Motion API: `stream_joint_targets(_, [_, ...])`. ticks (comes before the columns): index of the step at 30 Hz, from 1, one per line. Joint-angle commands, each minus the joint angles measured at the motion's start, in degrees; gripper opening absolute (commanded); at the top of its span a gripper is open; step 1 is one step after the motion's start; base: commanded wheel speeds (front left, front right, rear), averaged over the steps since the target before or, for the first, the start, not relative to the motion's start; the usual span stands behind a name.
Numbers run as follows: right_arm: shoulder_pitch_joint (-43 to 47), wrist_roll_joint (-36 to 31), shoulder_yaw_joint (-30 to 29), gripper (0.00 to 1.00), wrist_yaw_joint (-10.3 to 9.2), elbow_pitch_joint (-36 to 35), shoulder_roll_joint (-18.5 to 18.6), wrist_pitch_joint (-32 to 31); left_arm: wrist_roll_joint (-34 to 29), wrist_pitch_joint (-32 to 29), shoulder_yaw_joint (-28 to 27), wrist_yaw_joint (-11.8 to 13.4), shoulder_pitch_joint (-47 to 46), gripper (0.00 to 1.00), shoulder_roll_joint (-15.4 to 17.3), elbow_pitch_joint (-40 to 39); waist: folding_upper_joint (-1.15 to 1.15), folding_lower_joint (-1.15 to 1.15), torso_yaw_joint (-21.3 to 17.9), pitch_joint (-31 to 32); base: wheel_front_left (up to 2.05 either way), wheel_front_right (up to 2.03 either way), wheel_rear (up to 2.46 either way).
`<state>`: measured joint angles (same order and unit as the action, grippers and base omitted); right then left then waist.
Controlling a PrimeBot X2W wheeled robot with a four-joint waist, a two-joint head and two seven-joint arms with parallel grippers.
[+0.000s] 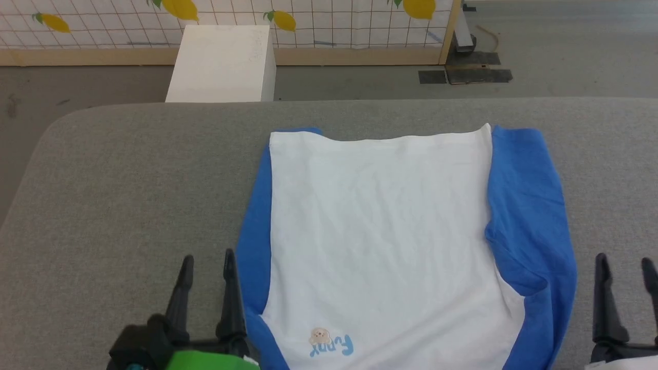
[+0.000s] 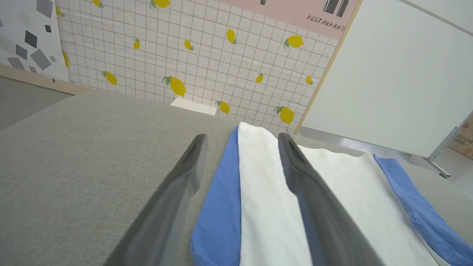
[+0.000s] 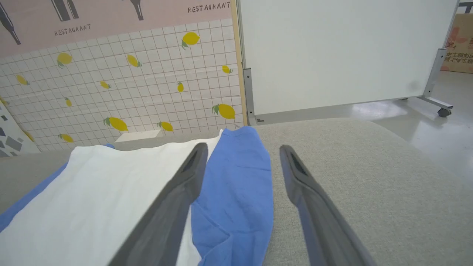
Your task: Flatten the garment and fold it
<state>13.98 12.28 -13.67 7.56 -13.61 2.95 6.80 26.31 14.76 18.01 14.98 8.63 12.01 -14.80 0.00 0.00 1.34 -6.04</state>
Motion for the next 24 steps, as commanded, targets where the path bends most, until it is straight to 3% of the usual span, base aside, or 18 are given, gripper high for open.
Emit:
stream_joint_targets(1, [0.44,-0.17,0.46,1.0,-0.08,1.24,-0.06,1.33,-1.48,0.22,-1.21,-1.62,1.36,1.0,-1.27,0.7,0.0,0.0,-0.17,-0.11,0.0,0.0,0.0])
stream_joint_targets(6, [-0.17,-0.03,1.26,1.0,-0.08,3.85,-0.06,3.09,-5.17,0.23,-5.92,-6.48,2.11,1.0,-4.83,2.39,0.0,0.0,-0.5,-0.27,0.0,0.0,0.0])
stream_joint_targets(12, [-1.32,0.34,1.03,1.0,-0.08,4.39,-0.07,3.51,-7.8,-0.43,-7.58,-10.98,-1.23,1.0,-2.35,5.68,0.0,0.0,-0.81,-1.75,0.0,0.0,0.0])
stream_joint_targets(17, [-2.43,1.11,1.9,1.0,-0.08,4.76,-0.07,3.63,-4.61,-9.92,-7.83,-14.3,-10.18,1.0,0.79,8.96,0.0,0.0,-1.25,-5.05,0.0,0.0,0.0])
stream_joint_targets(24, [-4.35,1.19,2.32,1.0,-0.08,4.97,-0.07,3.98,-1.79,-22.39,-6.82,-16.44,-24.79,1.0,2.39,16.82,0.0,0.0,-1.85,-10.93,0.0,0.0,0.0])
